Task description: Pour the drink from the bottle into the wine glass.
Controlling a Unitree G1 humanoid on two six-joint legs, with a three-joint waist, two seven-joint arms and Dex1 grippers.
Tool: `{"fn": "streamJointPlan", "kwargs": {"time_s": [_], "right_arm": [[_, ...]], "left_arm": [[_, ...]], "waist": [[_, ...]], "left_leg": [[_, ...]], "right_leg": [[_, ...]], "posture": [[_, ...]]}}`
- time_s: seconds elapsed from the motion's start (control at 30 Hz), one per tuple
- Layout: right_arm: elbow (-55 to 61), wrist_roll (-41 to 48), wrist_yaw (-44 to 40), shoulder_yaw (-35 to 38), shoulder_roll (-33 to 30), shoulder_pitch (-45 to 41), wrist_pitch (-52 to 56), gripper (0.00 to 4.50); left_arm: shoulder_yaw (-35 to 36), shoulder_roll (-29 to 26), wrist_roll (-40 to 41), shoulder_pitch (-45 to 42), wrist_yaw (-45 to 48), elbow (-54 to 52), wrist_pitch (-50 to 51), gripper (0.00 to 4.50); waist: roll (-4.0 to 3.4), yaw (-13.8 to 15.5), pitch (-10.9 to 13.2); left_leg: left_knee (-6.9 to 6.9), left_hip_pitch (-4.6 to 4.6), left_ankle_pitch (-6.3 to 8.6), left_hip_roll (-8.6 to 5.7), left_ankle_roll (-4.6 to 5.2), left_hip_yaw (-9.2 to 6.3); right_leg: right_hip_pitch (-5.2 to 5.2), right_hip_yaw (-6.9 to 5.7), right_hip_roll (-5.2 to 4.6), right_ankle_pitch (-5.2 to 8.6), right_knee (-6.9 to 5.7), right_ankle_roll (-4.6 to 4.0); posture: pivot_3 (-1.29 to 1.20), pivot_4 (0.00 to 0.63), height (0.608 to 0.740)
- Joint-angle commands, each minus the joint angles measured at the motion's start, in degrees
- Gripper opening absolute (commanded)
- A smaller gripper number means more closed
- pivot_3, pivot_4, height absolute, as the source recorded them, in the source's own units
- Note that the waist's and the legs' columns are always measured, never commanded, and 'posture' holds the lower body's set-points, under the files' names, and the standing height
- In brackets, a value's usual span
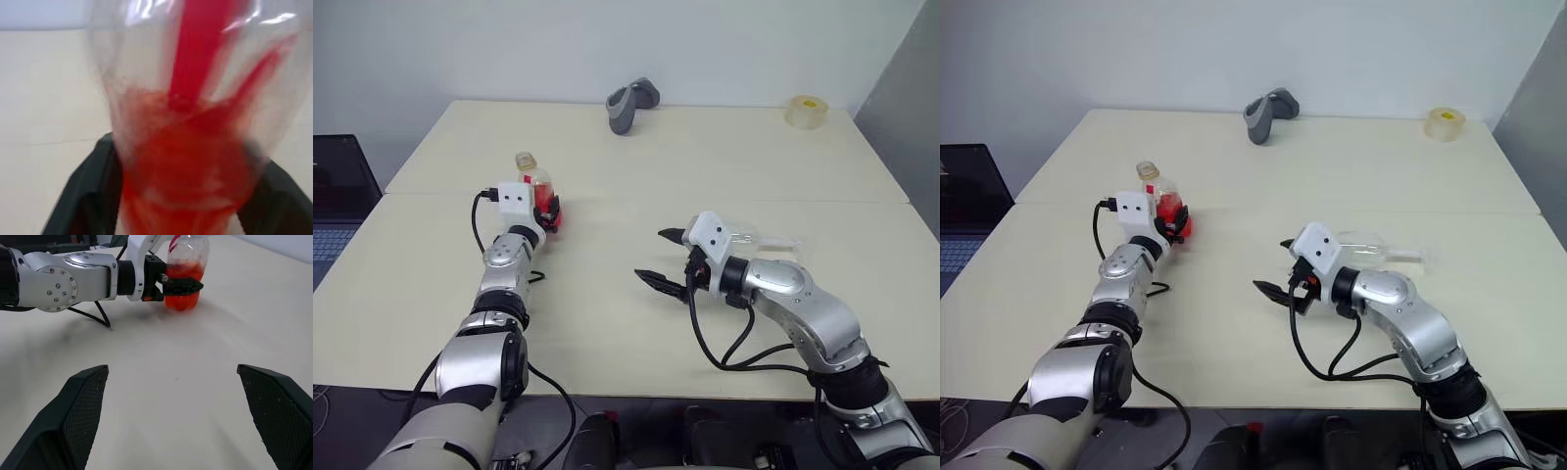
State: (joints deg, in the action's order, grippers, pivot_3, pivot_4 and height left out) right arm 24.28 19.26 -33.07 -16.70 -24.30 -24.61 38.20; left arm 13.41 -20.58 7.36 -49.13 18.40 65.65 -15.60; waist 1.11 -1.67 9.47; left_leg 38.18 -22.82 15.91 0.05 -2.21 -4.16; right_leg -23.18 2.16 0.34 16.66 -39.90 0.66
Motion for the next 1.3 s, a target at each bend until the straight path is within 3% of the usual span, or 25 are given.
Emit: {"fn": "streamJointPlan", "kwargs": {"time_s": [0.03,0.1,0.6,1.3], "right_arm": [[4.1,1.0,0.5,2.1,0.1,0.8,0.9,4.50],[5.3,1.4,0.5,2.5,0.0,1.5,1.6,4.50],[10.6,3.7,-0.6,5.2,-3.1,5.6,5.5,4.50],[13.5,4.4,-1.3,8.5,-6.2,10.6,5.3,4.50]], "left_arm": [[0.7,0.5,1.3,1.8,1.3,-2.5,-0.2,4.04],[0.9,0.8,1.7,3.0,2.0,-4.6,0.0,4.45],[0.4,2.5,4.0,16.6,1.7,-30.0,7.2,4.45],[-0.8,2.4,4.8,26.8,1.8,-46.7,13.9,4.45]], "waist": [[0.00,0.0,0.0],[0.00,0.0,0.0],[0.02,0.0,0.0],[0.04,0.1,0.0]], "left_leg": [[0.00,0.00,0.00,-0.01,0.00,0.00],[0.00,-0.01,-0.01,-0.01,-0.01,0.00],[-0.01,-0.02,-0.02,0.02,-0.03,-0.03],[-0.01,-0.02,-0.02,0.02,-0.03,-0.03]], "right_leg": [[0.00,0.01,-0.02,0.00,0.00,0.00],[0.00,0.01,-0.03,0.00,0.00,0.00],[-0.02,0.06,-0.03,0.00,-0.01,0.00],[-0.01,0.07,-0.03,0.00,0.00,0.00]], "posture": [[0.00,0.150,0.740],[0.00,0.150,0.740],[0.00,0.150,0.740],[0.00,0.150,0.740]]}}
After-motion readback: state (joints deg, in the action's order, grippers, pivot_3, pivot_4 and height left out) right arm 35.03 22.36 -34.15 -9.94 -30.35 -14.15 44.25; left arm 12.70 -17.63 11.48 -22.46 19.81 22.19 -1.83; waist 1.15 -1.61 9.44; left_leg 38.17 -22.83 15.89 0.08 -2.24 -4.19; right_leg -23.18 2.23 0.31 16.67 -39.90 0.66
